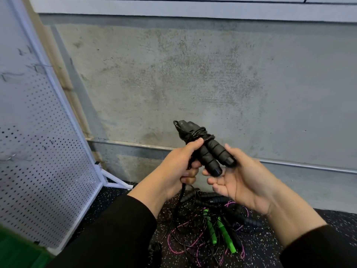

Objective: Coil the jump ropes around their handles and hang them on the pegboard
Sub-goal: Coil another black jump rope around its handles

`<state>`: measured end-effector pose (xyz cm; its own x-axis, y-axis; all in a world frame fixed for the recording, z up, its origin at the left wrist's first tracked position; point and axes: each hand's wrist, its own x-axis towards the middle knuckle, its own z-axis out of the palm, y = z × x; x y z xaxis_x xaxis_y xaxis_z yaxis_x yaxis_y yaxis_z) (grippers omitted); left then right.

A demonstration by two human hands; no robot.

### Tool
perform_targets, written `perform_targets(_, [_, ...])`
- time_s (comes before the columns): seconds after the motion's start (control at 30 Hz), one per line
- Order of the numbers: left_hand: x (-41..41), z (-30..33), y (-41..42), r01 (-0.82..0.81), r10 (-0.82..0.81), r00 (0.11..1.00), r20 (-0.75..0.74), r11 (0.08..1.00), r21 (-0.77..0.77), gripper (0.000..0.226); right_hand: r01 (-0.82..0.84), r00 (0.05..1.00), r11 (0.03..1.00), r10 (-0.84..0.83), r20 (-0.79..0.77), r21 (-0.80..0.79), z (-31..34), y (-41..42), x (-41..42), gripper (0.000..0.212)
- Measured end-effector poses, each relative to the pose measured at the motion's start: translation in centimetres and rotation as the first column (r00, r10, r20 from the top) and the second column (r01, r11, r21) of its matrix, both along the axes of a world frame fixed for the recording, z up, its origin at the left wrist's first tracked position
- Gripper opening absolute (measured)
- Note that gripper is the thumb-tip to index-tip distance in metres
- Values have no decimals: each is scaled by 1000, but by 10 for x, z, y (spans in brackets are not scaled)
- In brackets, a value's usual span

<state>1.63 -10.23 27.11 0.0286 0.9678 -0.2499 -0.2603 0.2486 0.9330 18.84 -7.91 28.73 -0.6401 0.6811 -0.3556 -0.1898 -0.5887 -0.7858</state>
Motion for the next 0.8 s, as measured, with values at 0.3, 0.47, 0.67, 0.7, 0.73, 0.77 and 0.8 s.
perform_targets(0.3, [-8, -2, -27, 76, -81, 980, -182, 997, -34, 71, 344, 903, 863, -412, 122, 370, -13, -34, -15, 29])
perform_targets(0.47, [0, -2, -42, 124, -142, 967, -211, 988, -93, 86, 197, 743, 662, -582, 331, 723, -11, -53, -6, 26])
perform_targets(0.67, [13, -2, -49, 128, -139, 981, -132, 988, -89, 98, -86, 596, 446, -694, 405, 891, -9, -67, 13, 25])
perform_targets(0.7, [15, -2, -49, 125, -134, 985, -112, 988, -91, 101, -138, 568, 428, -705, 426, 893, -8, -67, 17, 26])
perform_targets(0.73, [17, -1, -48, 125, -134, 987, -91, 987, -98, 103, -176, 541, 424, -712, 447, 888, -7, -68, 20, 28])
perform_targets(0.77, [19, 0, -46, 131, -139, 987, -76, 986, -106, 105, -204, 512, 430, -719, 470, 880, -6, -69, 24, 30])
perform_targets(0.8, [22, 1, -45, 141, -149, 986, -68, 984, -113, 106, -227, 488, 432, -725, 486, 873, -4, -70, 27, 33])
